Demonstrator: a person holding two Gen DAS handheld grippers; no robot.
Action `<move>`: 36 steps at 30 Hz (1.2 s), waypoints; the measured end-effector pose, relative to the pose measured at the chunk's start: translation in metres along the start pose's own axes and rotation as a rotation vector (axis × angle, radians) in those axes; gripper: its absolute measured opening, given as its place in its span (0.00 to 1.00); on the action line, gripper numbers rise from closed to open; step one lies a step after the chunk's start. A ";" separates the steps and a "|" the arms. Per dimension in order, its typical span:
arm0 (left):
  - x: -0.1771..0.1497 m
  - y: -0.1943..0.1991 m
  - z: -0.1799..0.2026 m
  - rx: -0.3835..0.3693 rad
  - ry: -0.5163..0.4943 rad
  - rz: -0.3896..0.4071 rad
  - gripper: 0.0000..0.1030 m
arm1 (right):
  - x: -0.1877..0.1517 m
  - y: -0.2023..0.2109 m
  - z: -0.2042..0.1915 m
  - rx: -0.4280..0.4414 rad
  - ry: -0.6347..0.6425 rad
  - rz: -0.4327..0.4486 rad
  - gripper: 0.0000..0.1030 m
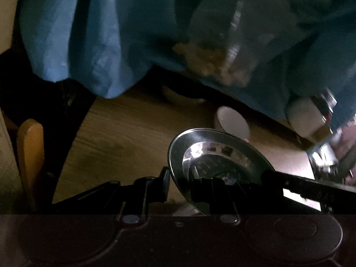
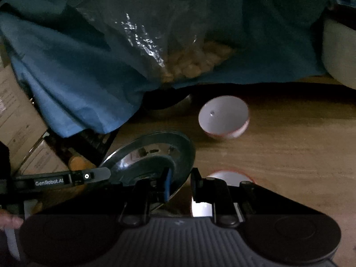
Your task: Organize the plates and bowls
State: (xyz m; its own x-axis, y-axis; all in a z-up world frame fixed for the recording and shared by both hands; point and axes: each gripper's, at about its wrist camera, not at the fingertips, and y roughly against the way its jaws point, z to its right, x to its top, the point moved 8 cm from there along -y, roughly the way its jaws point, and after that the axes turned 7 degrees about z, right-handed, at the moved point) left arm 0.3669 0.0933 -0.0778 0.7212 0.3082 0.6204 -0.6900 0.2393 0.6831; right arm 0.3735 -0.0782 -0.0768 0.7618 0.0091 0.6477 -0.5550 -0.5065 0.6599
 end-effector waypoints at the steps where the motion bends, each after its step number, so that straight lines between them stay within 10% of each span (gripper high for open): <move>1: -0.003 0.002 0.001 -0.014 -0.019 -0.004 0.18 | -0.003 0.006 0.000 0.002 0.008 -0.001 0.20; 36: -0.058 0.015 0.024 -0.105 -0.329 -0.159 0.31 | -0.070 0.046 -0.009 0.002 0.055 -0.160 0.25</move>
State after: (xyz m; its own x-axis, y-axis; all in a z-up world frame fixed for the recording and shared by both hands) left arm 0.3162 0.0568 -0.0945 0.7891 -0.0487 0.6124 -0.5583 0.3590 0.7480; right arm 0.2915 -0.0944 -0.0882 0.8210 0.1363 0.5545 -0.4277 -0.4965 0.7553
